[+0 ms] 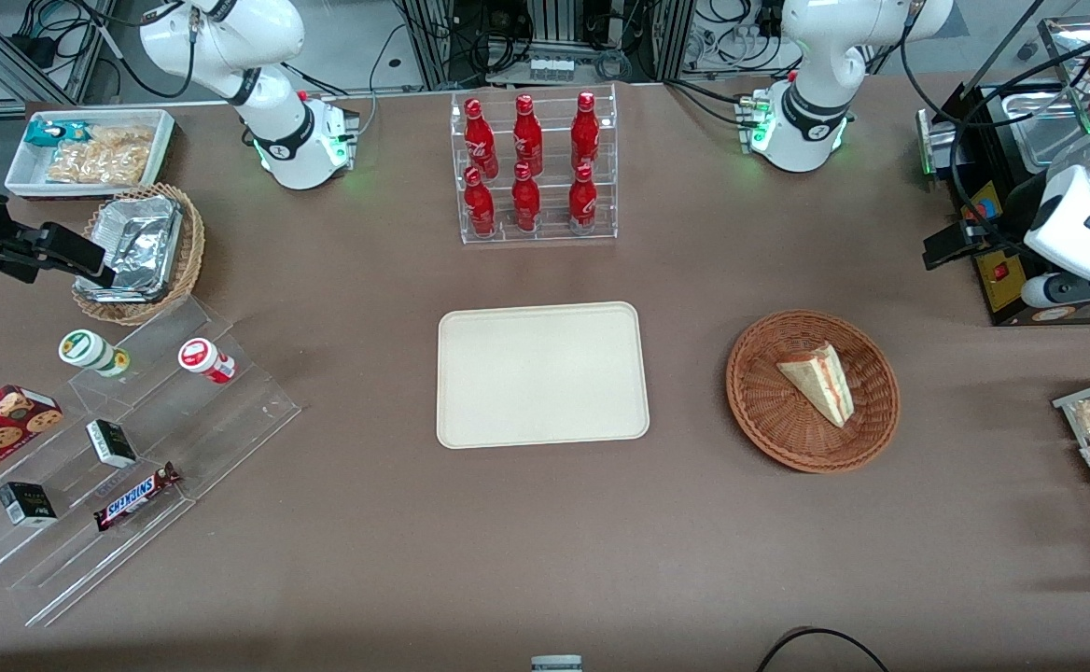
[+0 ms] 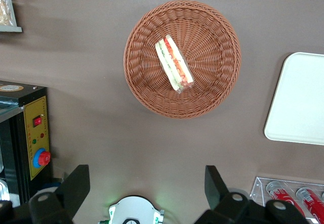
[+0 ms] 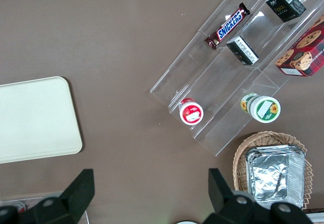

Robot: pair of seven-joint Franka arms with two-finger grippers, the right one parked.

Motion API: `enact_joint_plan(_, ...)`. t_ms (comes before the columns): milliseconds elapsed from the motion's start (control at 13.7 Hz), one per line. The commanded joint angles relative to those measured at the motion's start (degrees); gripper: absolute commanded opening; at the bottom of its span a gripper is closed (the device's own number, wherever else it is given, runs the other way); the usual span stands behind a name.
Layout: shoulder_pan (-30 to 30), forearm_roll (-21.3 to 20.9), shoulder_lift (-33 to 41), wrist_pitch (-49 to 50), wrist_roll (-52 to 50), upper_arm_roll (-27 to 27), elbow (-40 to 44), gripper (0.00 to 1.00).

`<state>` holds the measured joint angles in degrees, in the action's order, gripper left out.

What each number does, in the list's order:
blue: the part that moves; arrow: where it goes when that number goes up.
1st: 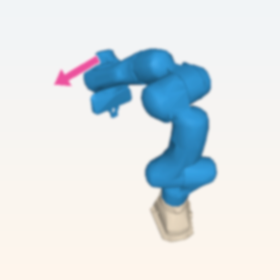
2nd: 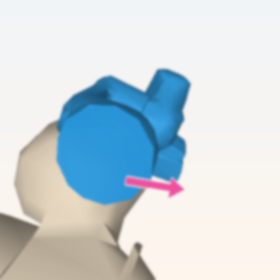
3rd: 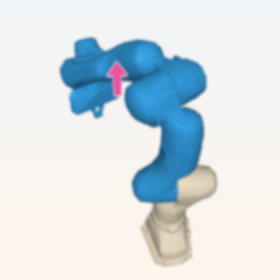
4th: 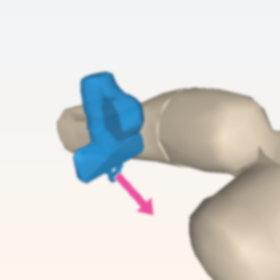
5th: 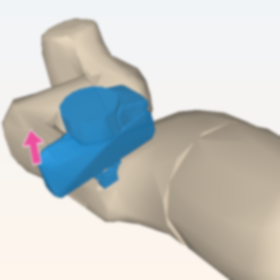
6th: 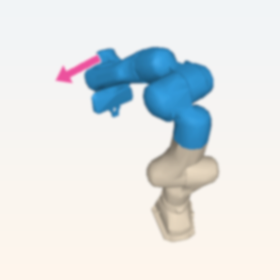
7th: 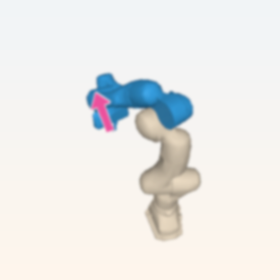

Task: Place sandwich from basket to tray
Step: 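Move the left gripper down over the wrapped sandwich in the wicker basket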

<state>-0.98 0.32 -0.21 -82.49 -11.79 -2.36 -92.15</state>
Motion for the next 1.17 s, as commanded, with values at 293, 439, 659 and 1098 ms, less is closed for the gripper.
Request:
enact_joint_plan(293,0.2,0.1,-1.6,0.4,0.8,-0.2,0.1,1.00)
enact_joint_plan(439,0.2,0.1,-3.6,0.0,0.8,-0.2,-0.3,1.00)
enact_joint_plan(659,0.2,0.0,-5.1,-3.2,0.8,-0.2,-4.0,1.00)
enact_joint_plan(1098,0.3,-0.1,-3.9,-22.2,0.8,-0.1,-19.7,1.00)
